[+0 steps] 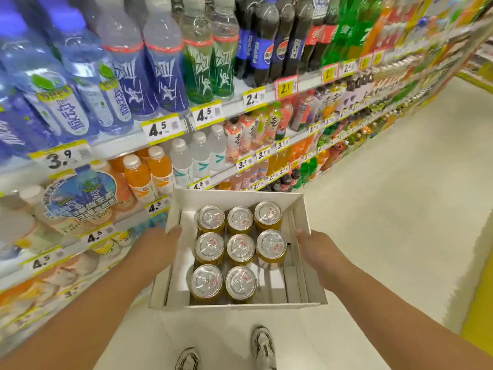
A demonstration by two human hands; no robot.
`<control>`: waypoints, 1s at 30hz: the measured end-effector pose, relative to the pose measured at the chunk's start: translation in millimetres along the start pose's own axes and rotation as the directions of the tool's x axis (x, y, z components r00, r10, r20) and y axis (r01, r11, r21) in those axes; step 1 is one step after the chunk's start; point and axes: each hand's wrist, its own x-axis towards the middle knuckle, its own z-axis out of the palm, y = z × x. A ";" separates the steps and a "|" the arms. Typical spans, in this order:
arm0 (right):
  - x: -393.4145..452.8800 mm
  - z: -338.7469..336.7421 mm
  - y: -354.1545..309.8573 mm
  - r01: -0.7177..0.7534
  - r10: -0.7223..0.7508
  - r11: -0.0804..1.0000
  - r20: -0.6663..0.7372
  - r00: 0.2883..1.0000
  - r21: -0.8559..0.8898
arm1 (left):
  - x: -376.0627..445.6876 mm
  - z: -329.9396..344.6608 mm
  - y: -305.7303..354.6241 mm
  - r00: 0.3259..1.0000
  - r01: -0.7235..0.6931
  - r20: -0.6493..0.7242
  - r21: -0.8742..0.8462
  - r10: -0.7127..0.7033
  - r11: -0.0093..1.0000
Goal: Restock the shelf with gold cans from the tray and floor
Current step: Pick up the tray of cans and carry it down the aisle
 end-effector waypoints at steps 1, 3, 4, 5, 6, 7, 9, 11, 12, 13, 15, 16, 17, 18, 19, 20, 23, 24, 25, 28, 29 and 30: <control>12.6 3.5 -4.1 0.033 -0.031 0.999 0.043 0.999 -0.035 | 0.8 4.5 -5.7 0.999 0.042 -0.029 -0.024 -0.043 0.999; 27.8 9.7 -9.9 0.073 -0.066 0.994 0.087 0.994 -0.078 | -2.2 12.6 -14.8 0.992 0.108 -0.056 -0.062 -0.111 0.992; 38.5 15.3 -13.0 0.104 -0.091 0.989 0.120 0.989 -0.107 | -3.8 18.3 -20.6 0.986 0.146 -0.069 -0.098 -0.153 0.984; 48.9 21.3 -15.4 0.127 -0.107 0.983 0.154 0.982 -0.130 | -5.0 23.8 -26.3 0.979 0.177 -0.078 -0.127 -0.188 0.976; 56.6 27.8 -17.0 0.147 -0.117 0.977 0.188 0.975 -0.156 | -7.3 29.2 -32.7 0.972 0.204 -0.090 -0.149 -0.218 0.968; 63.4 35.4 -18.4 0.165 -0.122 0.968 0.221 0.968 -0.189 | -9.3 34.5 -40.0 0.963 0.232 -0.103 -0.160 -0.250 0.960; 75.0 53.6 -17.1 0.213 -0.137 0.943 0.284 0.949 -0.257 | -11.5 42.6 -57.9 0.944 0.285 -0.116 -0.191 -0.310 0.939; 84.0 75.9 -10.6 0.228 -0.128 0.930 0.327 0.936 -0.288 | -10.8 49.0 -79.4 0.925 0.326 -0.122 -0.233 -0.360 0.916; 87.2 88.1 -6.0 0.228 -0.118 0.926 0.344 0.932 -0.300 | -10.2 52.1 -91.0 0.915 0.349 -0.121 -0.245 -0.386 0.905; 89.6 101.5 -0.5 0.223 -0.107 0.926 0.353 0.929 -0.304 | -8.1 55.4 -104.9 0.903 0.375 -0.115 -0.257 -0.413 0.891; 93.8 129.0 11.9 0.227 -0.107 0.926 0.367 0.924 -0.303 | -1.5 61.5 -132.6 0.881 0.418 -0.111 -0.268 -0.459 0.868; 96.8 143.0 19.3 0.237 -0.111 0.922 0.377 0.919 -0.307 | 2.8 64.9 -147.0 0.873 0.432 -0.109 -0.284 -0.476 0.856; 99.3 157.1 26.2 0.245 -0.111 0.918 0.391 0.914 -0.312 | 7.0 68.4 -162.3 0.857 0.459 -0.096 -0.305 -0.506 0.835; 102.3 172.1 33.0 0.255 -0.113 0.913 0.404 0.908 -0.318 | 11.9 72.0 -178.1 0.848 0.471 -0.091 -0.321 -0.522 0.821; 105.4 187.1 40.4 0.261 -0.113 0.911 0.413 0.904 -0.321 | 16.3 76.4 -194.6 0.841 0.482 -0.084 -0.334 -0.535 0.810; 109.1 202.8 48.0 0.267 -0.117 0.908 0.417 0.901 -0.323 | 21.1 81.5 -210.8 0.841 0.476 -0.089 -0.344 -0.533 0.809; 119.6 250.4 72.4 0.294 -0.122 0.886 0.433 0.893 -0.358 | 36.4 96.0 -259.1 0.840 0.468 -0.106 -0.354 -0.532 0.810; 123.5 266.8 81.3 0.296 -0.120 0.886 0.442 0.889 -0.356 | 41.8 101.3 -275.0 0.841 0.462 -0.111 -0.359 -0.529 0.811; 128.9 282.6 92.2 0.288 -0.111 0.894 0.452 0.885 -0.343 | 47.1 108.0 -292.4 0.840 0.462 -0.111 -0.368 -0.531 0.807; 147.1 330.2 127.5 0.290 -0.097 0.895 0.487 0.868 -0.338 | 65.7 132.5 -340.1 0.827 0.473 -0.124 -0.372 -0.548 0.799; 154.3 346.2 140.9 0.300 -0.094 0.886 0.498 0.862 -0.352 | 72.1 142.7 -355.9 0.820 0.485 -0.128 -0.362 -0.557 0.796; 161.4 361.5 153.1 0.309 -0.088 0.875 0.506 0.858 -0.372 | 78.9 153.1 -370.2 0.814 0.492 -0.134 -0.356 -0.565 0.794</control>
